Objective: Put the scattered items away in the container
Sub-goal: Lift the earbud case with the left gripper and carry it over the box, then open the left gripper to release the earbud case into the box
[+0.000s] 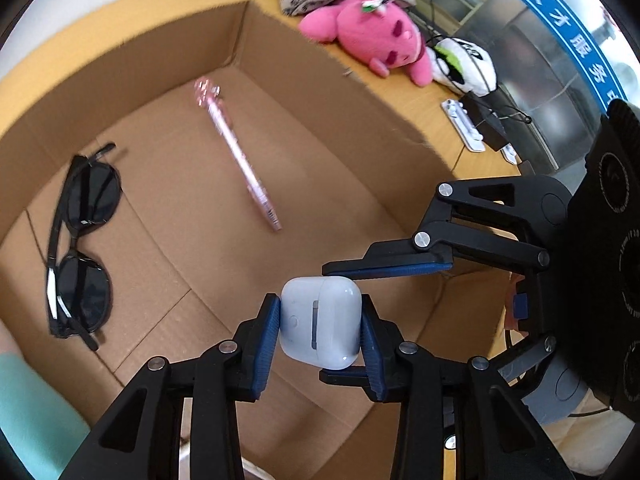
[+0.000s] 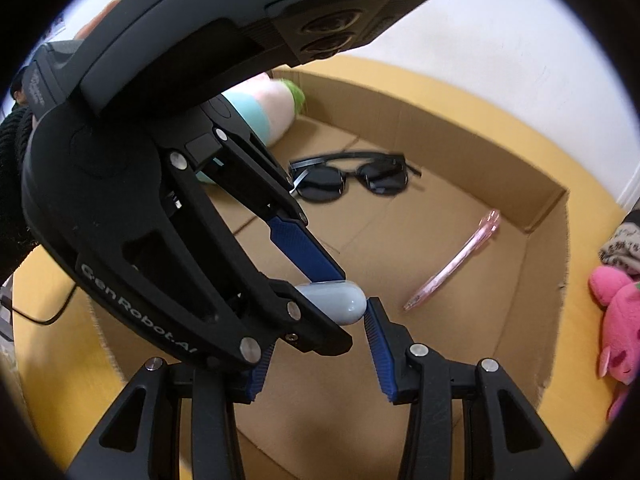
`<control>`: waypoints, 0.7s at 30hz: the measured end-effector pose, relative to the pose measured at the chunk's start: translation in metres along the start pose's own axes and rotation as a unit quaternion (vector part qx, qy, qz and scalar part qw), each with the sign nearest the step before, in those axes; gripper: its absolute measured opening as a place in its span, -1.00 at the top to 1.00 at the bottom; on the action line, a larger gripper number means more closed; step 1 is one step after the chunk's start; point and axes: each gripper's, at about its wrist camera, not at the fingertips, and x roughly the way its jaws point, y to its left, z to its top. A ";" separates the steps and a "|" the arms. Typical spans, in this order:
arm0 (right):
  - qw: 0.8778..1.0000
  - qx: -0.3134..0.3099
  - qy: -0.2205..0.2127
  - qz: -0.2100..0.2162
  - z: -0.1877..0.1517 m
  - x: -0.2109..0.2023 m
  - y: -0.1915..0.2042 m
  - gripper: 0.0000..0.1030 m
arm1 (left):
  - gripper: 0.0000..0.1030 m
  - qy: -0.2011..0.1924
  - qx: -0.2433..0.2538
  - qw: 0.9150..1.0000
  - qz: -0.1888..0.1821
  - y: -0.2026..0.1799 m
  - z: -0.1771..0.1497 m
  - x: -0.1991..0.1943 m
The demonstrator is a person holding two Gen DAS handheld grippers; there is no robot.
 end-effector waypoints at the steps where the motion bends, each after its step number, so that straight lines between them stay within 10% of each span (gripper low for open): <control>1: 1.000 0.006 0.011 0.003 0.001 0.005 -0.002 0.18 | 0.21 0.004 -0.004 1.000 -0.005 0.003 0.001 0.004; 14: 0.994 0.036 0.100 0.021 -0.001 0.034 -0.004 0.17 | 0.22 0.020 -0.022 0.999 -0.019 0.009 0.001 0.024; 21: 0.995 0.052 0.085 0.008 -0.005 0.020 -0.001 -0.04 | -0.25 -0.015 -0.042 0.999 0.002 0.011 -0.001 0.004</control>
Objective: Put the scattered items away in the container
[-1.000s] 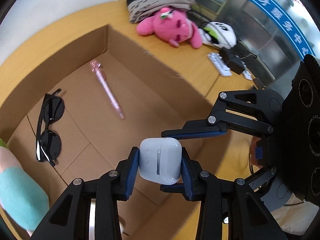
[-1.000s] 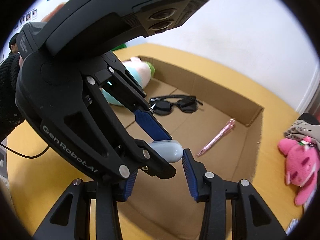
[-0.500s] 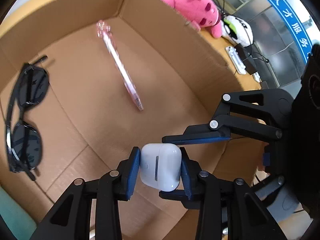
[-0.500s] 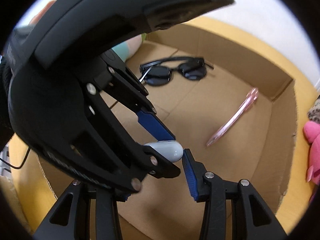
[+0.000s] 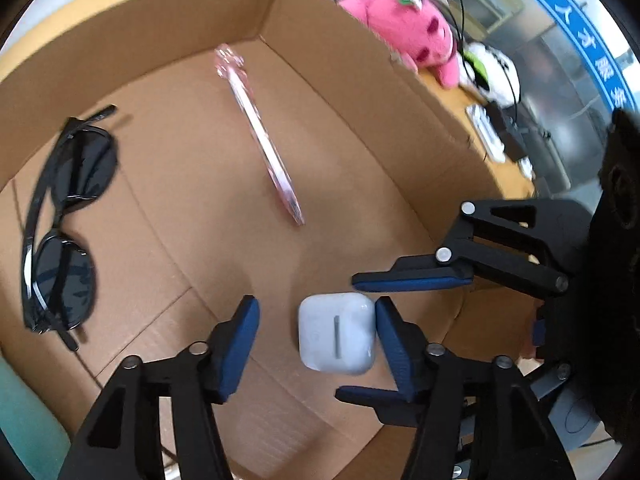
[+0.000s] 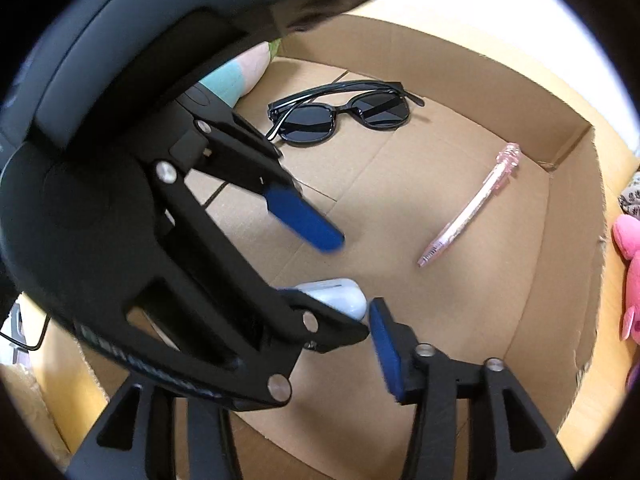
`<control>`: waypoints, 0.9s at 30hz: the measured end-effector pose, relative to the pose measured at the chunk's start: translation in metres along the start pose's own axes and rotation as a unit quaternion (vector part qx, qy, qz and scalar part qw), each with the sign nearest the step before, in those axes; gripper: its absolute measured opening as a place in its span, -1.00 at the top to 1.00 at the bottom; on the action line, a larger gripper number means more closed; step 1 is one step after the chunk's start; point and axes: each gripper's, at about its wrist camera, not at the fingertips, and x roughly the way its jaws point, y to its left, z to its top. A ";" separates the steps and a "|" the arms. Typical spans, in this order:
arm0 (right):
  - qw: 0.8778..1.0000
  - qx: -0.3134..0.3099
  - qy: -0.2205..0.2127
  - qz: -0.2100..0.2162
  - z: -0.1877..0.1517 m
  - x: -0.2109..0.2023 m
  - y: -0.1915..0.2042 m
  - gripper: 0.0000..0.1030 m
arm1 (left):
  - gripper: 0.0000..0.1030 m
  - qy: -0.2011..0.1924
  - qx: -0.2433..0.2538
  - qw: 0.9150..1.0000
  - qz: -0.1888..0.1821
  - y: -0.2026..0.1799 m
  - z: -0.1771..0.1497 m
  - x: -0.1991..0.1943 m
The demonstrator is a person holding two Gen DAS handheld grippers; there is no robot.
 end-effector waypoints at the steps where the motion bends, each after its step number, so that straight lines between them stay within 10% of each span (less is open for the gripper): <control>1: 1.000 0.003 -0.003 -0.003 0.000 -0.002 -0.001 -0.07 | -0.26 -0.009 -0.002 1.000 0.003 0.000 -0.001 -0.006; 9: 0.996 0.054 -0.062 -0.032 -0.022 -0.036 0.002 -0.29 | -0.75 -0.131 -0.014 0.986 0.098 -0.017 -0.044 -0.077; 14: 0.985 0.100 -0.125 -0.058 -0.055 -0.068 0.027 -0.46 | -0.92 -0.231 -0.024 0.947 0.221 -0.042 -0.102 -0.117; 16: 0.980 0.099 -0.148 -0.087 -0.069 -0.075 0.042 -0.47 | -0.99 -0.286 -0.047 0.919 0.267 -0.053 -0.133 -0.126; 27: 0.942 0.175 -0.241 -0.156 -0.088 -0.047 0.074 -0.52 | -0.99 -0.375 -0.173 0.835 0.364 -0.023 -0.223 -0.098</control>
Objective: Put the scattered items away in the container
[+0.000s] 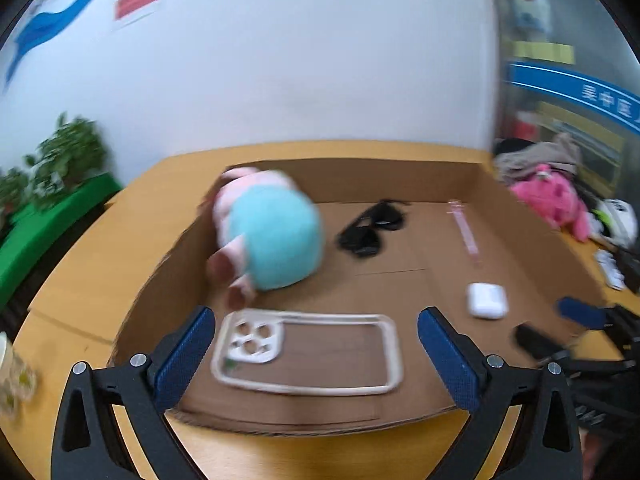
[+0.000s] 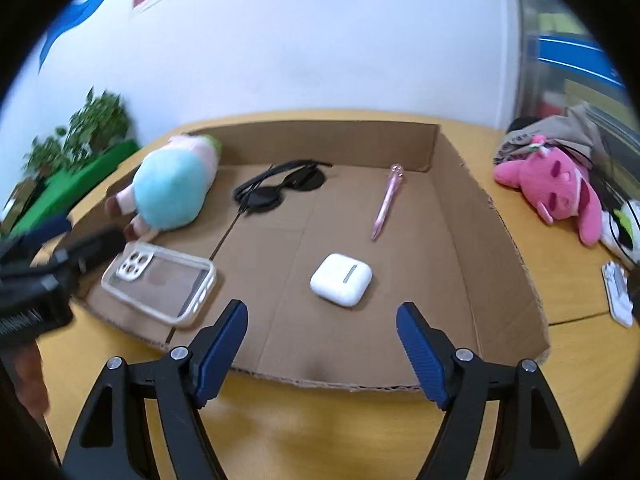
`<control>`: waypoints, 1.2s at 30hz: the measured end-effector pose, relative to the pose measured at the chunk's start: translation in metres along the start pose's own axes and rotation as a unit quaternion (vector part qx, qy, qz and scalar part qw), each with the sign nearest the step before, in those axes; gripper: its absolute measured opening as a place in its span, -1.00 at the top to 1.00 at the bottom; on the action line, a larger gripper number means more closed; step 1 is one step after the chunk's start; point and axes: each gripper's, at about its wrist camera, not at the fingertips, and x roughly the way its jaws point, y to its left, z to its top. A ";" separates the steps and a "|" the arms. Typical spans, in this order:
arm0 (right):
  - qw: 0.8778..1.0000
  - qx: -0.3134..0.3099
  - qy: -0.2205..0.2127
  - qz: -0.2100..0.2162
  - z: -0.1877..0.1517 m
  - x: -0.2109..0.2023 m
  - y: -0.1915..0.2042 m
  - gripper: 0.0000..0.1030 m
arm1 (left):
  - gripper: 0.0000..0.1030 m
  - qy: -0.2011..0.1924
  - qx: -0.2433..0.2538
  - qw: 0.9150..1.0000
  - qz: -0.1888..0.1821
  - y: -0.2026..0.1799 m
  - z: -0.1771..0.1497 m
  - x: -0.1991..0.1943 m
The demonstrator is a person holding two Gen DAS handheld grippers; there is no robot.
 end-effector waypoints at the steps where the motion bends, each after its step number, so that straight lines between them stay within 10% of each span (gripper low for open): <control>1: 1.000 -0.003 -0.014 -0.008 -0.002 0.000 0.001 -0.57 | -0.99 -0.004 -0.006 1.000 0.003 0.001 -0.003 0.001; 10: 0.996 -0.008 -0.083 -0.029 -0.017 -0.005 0.004 -0.68 | -0.99 -0.047 0.014 0.998 0.027 -0.004 -0.028 0.004; 36: 0.996 -0.009 -0.081 -0.029 -0.019 -0.004 0.004 -0.69 | -1.00 -0.026 0.009 1.000 -0.005 -0.001 -0.027 0.010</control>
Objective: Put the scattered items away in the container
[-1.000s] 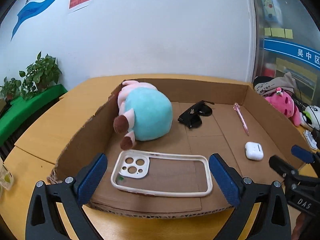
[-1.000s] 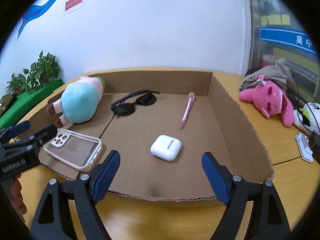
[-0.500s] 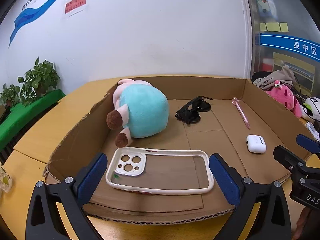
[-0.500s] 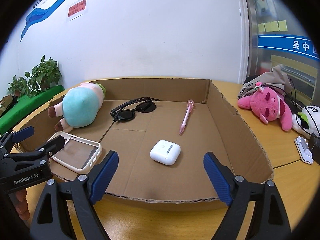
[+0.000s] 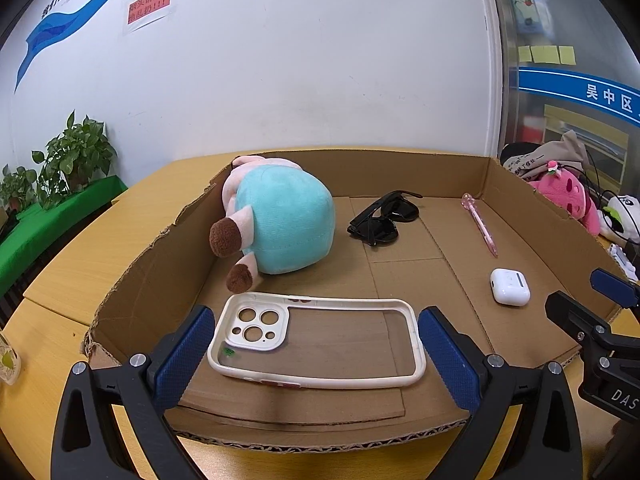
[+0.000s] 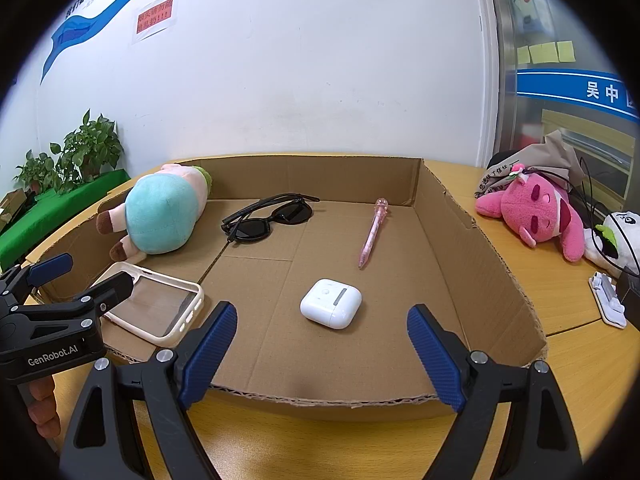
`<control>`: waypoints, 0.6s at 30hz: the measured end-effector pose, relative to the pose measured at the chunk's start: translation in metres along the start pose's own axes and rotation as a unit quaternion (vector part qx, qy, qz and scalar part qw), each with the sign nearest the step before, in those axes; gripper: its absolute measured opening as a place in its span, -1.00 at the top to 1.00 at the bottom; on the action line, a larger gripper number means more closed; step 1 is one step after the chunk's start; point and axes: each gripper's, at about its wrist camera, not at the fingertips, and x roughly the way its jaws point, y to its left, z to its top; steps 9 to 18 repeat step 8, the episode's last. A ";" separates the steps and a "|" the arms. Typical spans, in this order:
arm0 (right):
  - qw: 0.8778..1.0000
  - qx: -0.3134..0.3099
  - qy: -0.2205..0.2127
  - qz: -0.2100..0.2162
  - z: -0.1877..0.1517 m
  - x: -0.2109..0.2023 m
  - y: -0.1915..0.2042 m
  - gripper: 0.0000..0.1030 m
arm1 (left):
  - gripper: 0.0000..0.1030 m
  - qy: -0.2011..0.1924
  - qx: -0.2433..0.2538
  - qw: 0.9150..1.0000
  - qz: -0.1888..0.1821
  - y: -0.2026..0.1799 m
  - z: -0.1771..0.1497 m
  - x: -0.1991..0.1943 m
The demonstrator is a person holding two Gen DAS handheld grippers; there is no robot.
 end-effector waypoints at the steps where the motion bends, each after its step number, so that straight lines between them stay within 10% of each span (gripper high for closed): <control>1: 1.000 0.000 0.000 0.000 0.000 0.000 0.000 -0.69 | -1.00 0.000 0.000 1.000 0.000 0.000 0.000 0.000; 18: 1.000 0.000 0.000 0.000 0.000 0.000 0.000 -0.69 | -0.99 -0.001 0.001 1.000 0.003 -0.001 0.000 -0.002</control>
